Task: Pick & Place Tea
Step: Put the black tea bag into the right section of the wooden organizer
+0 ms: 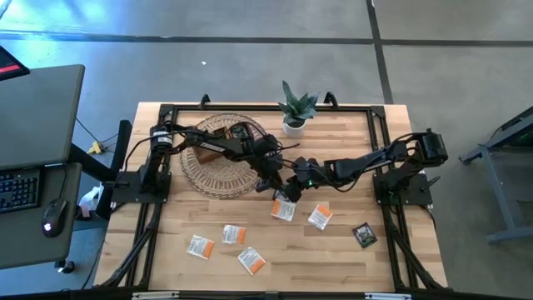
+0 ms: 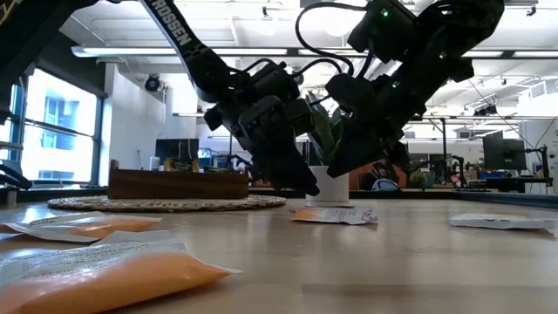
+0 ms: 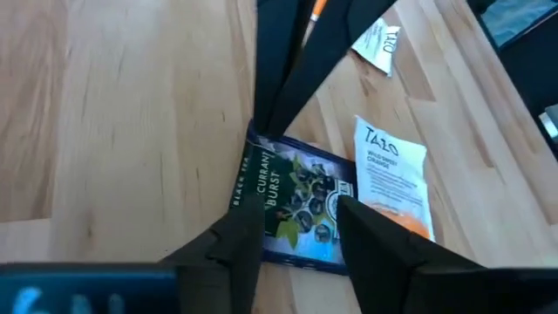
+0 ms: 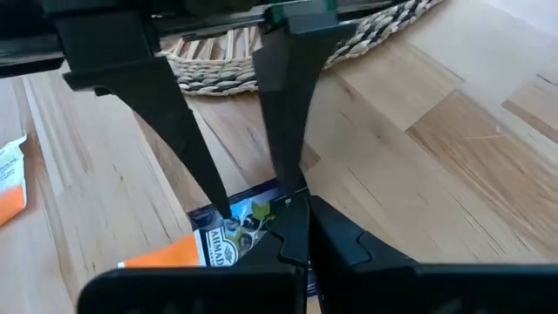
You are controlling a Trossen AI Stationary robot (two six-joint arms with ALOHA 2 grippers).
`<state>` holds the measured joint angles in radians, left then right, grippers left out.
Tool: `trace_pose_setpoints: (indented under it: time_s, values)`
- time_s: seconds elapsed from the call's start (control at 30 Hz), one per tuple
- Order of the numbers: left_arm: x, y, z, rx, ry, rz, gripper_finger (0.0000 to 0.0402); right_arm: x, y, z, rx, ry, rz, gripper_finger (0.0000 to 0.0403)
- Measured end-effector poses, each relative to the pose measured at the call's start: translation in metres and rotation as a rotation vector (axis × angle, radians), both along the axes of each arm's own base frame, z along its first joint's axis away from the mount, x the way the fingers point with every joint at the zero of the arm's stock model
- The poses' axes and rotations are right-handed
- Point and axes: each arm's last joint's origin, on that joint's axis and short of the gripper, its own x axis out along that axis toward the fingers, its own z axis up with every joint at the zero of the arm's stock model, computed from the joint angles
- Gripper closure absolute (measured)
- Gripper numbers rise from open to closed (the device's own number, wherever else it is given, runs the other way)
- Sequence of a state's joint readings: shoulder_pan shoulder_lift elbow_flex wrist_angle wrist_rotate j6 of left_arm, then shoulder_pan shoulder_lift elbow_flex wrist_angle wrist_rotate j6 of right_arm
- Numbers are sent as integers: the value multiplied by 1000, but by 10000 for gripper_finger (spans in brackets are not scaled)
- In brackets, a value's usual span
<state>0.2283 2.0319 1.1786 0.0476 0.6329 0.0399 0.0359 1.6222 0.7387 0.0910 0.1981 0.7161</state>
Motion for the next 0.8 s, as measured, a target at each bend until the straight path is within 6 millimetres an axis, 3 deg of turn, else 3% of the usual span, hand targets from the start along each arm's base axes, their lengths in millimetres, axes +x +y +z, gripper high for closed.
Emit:
trace_pose_setpoints:
  time_s: [0.23,0.43,0.5,0.67,0.8]
  values:
    - [-2,2,-3,101,32,47,284,0,16,1,27,-9,80,403]
    - [0,4,-2,177,-9,32,235,0,46,-3,-3,-29,113,403]
    - [0,2,-4,177,-3,26,213,2,53,-13,-6,-24,108,403]
    - [3,1,-13,164,2,28,169,8,55,-40,0,18,98,403]
    - [2,1,-13,138,26,51,158,11,52,-52,22,41,88,403]
